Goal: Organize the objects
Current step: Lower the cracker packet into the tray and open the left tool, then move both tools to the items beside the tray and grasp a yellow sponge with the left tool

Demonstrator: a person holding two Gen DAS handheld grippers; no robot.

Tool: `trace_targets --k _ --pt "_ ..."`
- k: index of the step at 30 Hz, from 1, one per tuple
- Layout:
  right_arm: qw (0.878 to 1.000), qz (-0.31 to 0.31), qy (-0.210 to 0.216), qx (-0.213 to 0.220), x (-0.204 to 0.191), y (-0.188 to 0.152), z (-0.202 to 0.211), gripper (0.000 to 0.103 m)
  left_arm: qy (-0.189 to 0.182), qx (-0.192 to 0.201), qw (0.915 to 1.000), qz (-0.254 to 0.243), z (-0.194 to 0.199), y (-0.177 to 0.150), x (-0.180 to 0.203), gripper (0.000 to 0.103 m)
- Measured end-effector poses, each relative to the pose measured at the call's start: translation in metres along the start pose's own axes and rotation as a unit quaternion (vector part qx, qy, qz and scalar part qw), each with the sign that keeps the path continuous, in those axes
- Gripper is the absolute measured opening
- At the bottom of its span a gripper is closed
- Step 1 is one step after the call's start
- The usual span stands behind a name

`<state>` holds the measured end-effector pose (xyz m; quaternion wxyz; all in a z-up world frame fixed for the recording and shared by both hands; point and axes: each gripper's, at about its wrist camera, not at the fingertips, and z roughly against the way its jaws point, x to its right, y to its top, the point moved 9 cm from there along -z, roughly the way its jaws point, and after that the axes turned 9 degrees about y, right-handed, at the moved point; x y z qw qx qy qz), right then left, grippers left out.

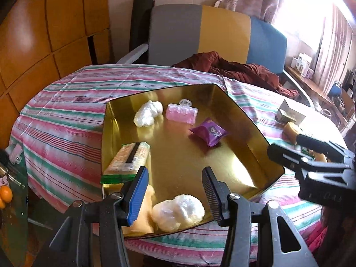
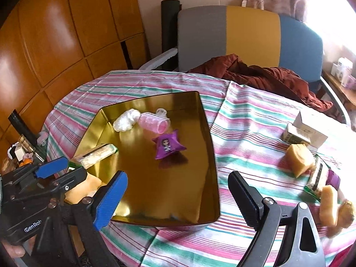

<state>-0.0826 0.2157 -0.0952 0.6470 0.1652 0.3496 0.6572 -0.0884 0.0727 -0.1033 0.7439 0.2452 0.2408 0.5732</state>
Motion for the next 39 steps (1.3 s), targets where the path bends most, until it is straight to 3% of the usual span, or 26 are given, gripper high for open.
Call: trace_targets --k 9,15,19,23,29,31,34,39 --pt "0.999 -0.04 -0.029 0.006 0.05 -0.004 0.014 0.092 -0.029 -0.003 0.9992 -0.027 0.003 -0.001 0.027 0.05" --pt "0.992 -0.104 -0.066 0.015 0.12 -0.011 0.042 0.092 -0.051 -0.009 0.9973 -0.052 0.003 -0.003 0.051 0.05" --pt "0.983 -0.142 -0.117 0.031 0.181 -0.018 0.077 0.093 -0.064 -0.016 0.9953 -0.071 0.002 -0.007 0.067 0.051" --pt "0.965 -0.183 -0.177 0.057 0.248 -0.024 0.121 0.093 -0.081 -0.019 0.9919 -0.096 0.005 -0.008 0.089 0.051" --pt "0.925 -0.28 -0.231 0.111 0.334 -0.045 0.171 0.096 -0.117 -0.017 0.9828 -0.142 0.013 -0.004 0.137 0.051" --pt "0.912 -0.317 -0.228 0.124 0.352 -0.06 0.175 0.096 -0.128 -0.02 0.9792 -0.156 0.015 -0.004 0.153 0.051" --pt "0.892 -0.39 -0.189 0.129 0.372 -0.078 0.172 0.096 -0.15 -0.029 0.9719 -0.179 0.015 -0.006 0.183 0.051" --pt "0.884 -0.413 -0.164 0.144 0.373 -0.083 0.172 0.099 -0.197 -0.051 0.9572 -0.206 0.015 -0.01 0.234 0.051"
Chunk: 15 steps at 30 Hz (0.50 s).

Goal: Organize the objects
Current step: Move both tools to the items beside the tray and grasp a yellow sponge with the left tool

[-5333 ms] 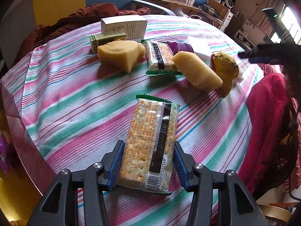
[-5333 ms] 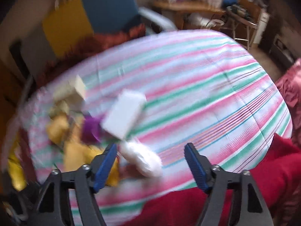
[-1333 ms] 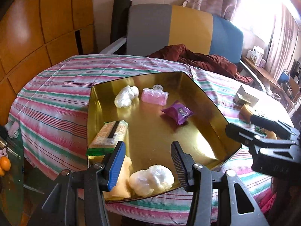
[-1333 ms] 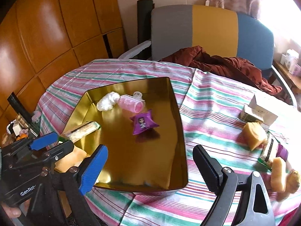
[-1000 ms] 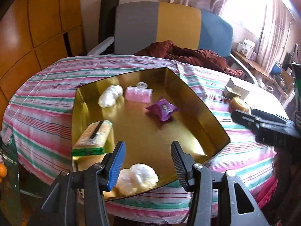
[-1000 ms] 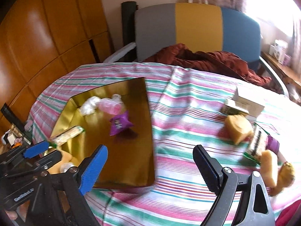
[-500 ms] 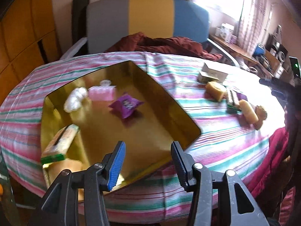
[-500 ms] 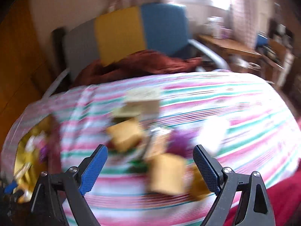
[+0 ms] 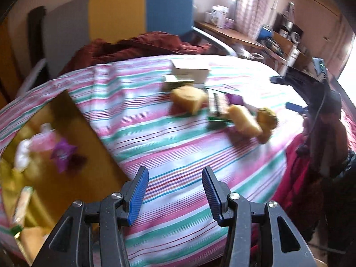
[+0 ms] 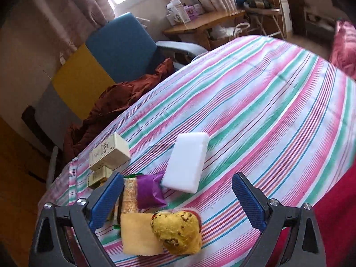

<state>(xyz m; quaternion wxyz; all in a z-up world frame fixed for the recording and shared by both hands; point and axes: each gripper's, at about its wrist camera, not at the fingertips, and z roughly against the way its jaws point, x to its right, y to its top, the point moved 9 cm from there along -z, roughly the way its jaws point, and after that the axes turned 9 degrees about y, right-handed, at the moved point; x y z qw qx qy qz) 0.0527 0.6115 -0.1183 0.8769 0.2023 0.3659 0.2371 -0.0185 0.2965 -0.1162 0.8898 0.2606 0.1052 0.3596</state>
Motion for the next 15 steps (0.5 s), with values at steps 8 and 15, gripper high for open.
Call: trace_targets --k 8,15 --pt "1.0 -0.014 0.026 -0.011 -0.003 -0.004 -0.003 0.099 -0.095 -0.05 0.9943 -0.003 -0.037 0.024 0.064 0.05" --pt "0.999 -0.017 0.039 -0.032 -0.004 -0.009 -0.011 0.099 -0.157 -0.084 0.9834 0.033 -0.075 0.046 0.102 0.05"
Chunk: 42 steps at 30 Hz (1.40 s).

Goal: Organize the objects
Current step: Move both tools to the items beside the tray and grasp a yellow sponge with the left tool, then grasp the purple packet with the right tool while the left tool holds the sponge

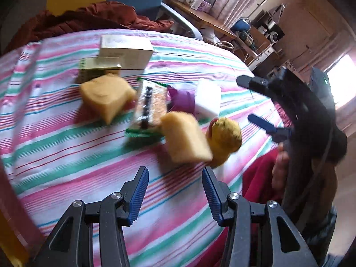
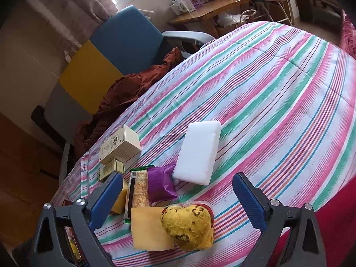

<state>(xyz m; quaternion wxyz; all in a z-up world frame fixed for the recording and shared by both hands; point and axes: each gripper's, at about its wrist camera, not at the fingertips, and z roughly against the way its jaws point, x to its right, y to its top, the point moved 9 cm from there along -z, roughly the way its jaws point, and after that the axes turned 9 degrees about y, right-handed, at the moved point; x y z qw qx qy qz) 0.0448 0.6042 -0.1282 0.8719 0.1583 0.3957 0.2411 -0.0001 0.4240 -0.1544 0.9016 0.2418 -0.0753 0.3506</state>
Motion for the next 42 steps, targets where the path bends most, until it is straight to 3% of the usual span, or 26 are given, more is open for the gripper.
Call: trace_targets --k 4,9,11,13,22,26,32,34,36,42 --pt "1.0 -0.003 0.002 -0.011 0.001 -0.002 -0.004 0.099 -0.025 -0.02 0.9992 0.026 -0.023 0.011 0.009 0.058" --pt "1.0 -0.007 0.005 -0.016 0.002 -0.002 -0.006 0.099 -0.036 -0.052 0.9959 0.065 -0.05 0.016 0.015 0.058" --pt "1.0 -0.008 0.003 -0.018 0.003 -0.003 -0.008 0.099 -0.035 -0.053 0.9962 0.059 -0.057 0.016 0.019 0.055" --pt "1.0 -0.008 0.002 -0.021 0.003 -0.003 -0.01 0.099 -0.038 -0.057 0.9962 0.053 -0.061 0.013 0.019 0.045" --pt "1.0 -0.006 -0.006 -0.029 0.005 -0.005 -0.013 0.099 -0.006 0.007 0.9999 -0.014 -0.008 -0.015 0.003 0.04" --pt "0.999 -0.004 -0.013 -0.031 0.006 -0.006 -0.014 0.099 0.009 0.003 0.9998 -0.018 0.006 -0.045 -0.021 0.04" --pt "0.999 0.006 -0.023 -0.031 0.005 -0.007 -0.014 0.099 0.002 -0.004 1.0 0.003 0.012 -0.076 -0.043 0.041" --pt "0.999 0.019 -0.02 -0.028 0.0 -0.006 -0.013 0.096 0.006 -0.001 1.0 -0.003 0.013 -0.079 -0.041 0.04" --pt "0.998 0.053 -0.023 -0.027 -0.011 -0.008 -0.014 0.078 0.006 -0.001 1.0 -0.006 0.013 -0.081 -0.04 0.04" --pt "0.985 0.149 -0.044 -0.079 -0.038 -0.031 -0.035 0.054 0.006 0.009 0.9999 0.001 0.016 -0.079 -0.041 0.04"
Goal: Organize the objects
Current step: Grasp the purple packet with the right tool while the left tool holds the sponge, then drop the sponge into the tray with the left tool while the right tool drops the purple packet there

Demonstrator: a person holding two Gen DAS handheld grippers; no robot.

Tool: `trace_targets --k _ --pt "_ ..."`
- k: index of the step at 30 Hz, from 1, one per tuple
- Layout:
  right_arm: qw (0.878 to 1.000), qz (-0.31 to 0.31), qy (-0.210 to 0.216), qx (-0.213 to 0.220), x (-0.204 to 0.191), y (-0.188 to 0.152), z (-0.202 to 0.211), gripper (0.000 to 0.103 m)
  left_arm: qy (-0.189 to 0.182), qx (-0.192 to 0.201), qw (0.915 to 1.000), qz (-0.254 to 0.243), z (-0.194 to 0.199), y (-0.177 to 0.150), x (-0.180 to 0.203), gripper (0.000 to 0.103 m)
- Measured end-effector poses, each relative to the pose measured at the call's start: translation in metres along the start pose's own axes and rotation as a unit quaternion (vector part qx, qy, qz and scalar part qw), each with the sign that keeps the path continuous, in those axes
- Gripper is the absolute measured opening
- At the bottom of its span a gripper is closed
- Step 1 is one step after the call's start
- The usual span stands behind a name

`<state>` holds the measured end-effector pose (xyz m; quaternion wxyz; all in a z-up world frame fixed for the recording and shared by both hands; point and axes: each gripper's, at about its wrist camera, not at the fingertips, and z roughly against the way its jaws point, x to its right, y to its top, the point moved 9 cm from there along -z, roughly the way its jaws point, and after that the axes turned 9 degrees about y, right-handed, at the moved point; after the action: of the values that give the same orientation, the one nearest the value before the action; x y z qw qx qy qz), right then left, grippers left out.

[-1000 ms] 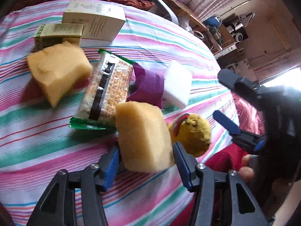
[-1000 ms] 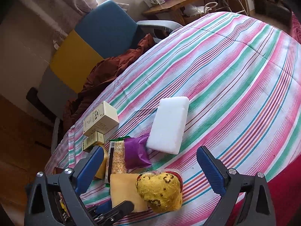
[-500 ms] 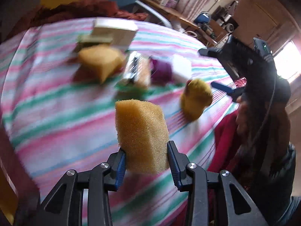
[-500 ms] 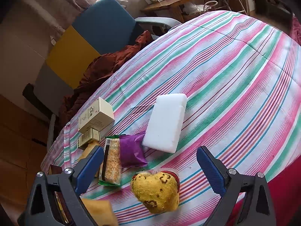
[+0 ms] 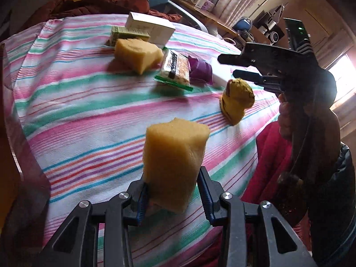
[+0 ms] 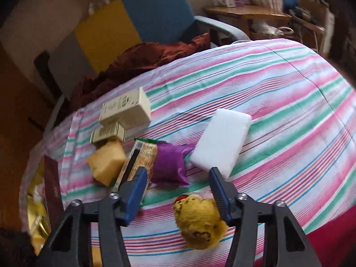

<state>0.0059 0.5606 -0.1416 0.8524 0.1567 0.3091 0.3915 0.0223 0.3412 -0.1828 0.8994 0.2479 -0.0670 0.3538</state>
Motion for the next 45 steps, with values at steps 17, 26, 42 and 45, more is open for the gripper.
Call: trace_targets --k 17,26,42,45 --pt "0.994 0.047 -0.058 -0.077 0.002 0.0 -0.061 0.037 0.009 0.019 0.9997 -0.01 0.006 0.003 -0.003 0.039" --pt "0.995 0.074 -0.059 -0.034 -0.015 0.014 -0.049 0.037 0.022 0.037 0.999 -0.015 0.024 0.002 -0.005 0.039" --pt "0.995 0.096 0.004 0.029 -0.057 0.023 -0.014 0.037 0.073 0.148 0.9813 0.1 0.146 0.003 -0.103 0.039" --pt "0.994 0.103 0.028 0.029 -0.078 0.016 -0.008 0.037 0.098 0.163 0.9711 0.144 0.168 -0.006 -0.142 0.039"
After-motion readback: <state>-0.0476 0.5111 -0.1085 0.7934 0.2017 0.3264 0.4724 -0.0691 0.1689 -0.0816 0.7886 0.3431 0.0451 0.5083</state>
